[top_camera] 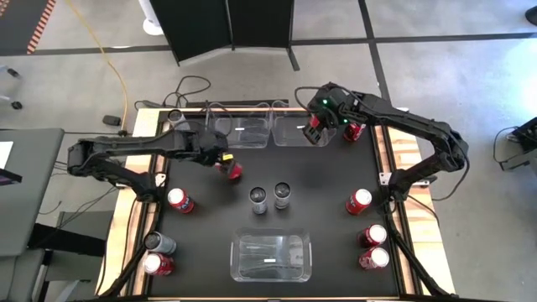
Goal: Sort soda cans
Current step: Put the top orange soda can into the top right transparent bin
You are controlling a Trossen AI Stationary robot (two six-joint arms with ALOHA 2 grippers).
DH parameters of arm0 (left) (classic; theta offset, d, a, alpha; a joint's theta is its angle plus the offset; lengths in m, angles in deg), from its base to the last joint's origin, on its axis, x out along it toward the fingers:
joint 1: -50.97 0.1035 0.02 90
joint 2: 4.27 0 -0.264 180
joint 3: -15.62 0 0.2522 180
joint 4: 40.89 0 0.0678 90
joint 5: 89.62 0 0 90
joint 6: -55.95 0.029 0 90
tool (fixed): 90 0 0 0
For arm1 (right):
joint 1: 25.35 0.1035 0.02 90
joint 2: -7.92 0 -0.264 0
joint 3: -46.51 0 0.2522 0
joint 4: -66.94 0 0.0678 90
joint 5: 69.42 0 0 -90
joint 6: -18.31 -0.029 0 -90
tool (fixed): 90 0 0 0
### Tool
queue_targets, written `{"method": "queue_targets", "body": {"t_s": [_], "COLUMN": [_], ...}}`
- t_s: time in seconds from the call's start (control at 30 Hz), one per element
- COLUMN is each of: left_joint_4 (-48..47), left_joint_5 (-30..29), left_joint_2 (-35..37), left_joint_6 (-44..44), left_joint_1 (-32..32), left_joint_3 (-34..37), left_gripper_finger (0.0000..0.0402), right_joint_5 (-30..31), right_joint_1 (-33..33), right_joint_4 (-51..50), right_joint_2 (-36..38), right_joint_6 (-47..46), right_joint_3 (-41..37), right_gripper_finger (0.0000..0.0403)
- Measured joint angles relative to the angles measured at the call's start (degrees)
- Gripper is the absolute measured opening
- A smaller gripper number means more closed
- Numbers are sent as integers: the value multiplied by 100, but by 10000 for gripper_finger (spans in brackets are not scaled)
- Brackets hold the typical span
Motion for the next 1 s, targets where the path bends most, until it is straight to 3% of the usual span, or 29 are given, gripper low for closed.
{"method": "queue_targets", "body": {"t_s": [0.13,0.57,0.73,1.0], "left_joint_4": [312,-435,-545,-607], "left_joint_5": [-112,-120,-115,29], "left_joint_2": [-536,-3129,-3590,-3673], "left_joint_6": [533,2757,3329,3408], "left_joint_1": [-69,-64,-62,-62], "left_joint_3": [-479,-3008,-3539,-3699], "left_gripper_finger": [297,298,299,330], "right_joint_5": [-21,-14,-33,-816], "right_joint_1": [-7,42,87,114], "right_joint_4": [-74,-724,-330,1132], "right_joint_2": [2,50,350,817], "right_joint_6": [70,490,373,-285], "right_joint_3": [0,-138,-825,-2047], "right_gripper_finger": [379,379,379,379]}}
